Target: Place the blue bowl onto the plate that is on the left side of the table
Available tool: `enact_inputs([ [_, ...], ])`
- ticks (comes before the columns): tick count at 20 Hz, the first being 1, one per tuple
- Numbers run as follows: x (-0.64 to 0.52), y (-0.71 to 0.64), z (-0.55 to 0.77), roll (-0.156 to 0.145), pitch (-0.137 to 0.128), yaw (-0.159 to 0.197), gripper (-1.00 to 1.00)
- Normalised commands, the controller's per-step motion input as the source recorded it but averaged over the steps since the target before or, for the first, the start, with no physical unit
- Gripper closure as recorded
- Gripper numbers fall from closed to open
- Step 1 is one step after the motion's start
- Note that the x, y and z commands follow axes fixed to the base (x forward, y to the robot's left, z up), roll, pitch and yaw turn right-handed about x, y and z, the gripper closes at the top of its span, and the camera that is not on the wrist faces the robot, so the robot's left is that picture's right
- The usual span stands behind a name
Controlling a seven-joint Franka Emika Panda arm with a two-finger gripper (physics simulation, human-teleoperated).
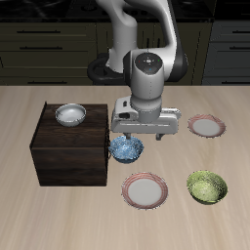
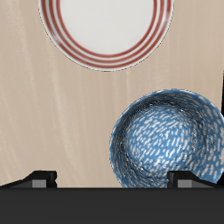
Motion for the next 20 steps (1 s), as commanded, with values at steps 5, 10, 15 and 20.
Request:
enact_inputs([
  [5,-0.01,0.02,-0.15,0.001,0.016,-0.009,-1.0],
  [10,-0.04,0.01,-0.12,-0.001,0.012,-0.004,-1.0],
  [15,-0.03,0.04,-0.23,0.003,0.029,-0.009,-1.0],
  [20,-0.04,0.06,-0.21,0.009,0.028,0.004,-1.0],
])
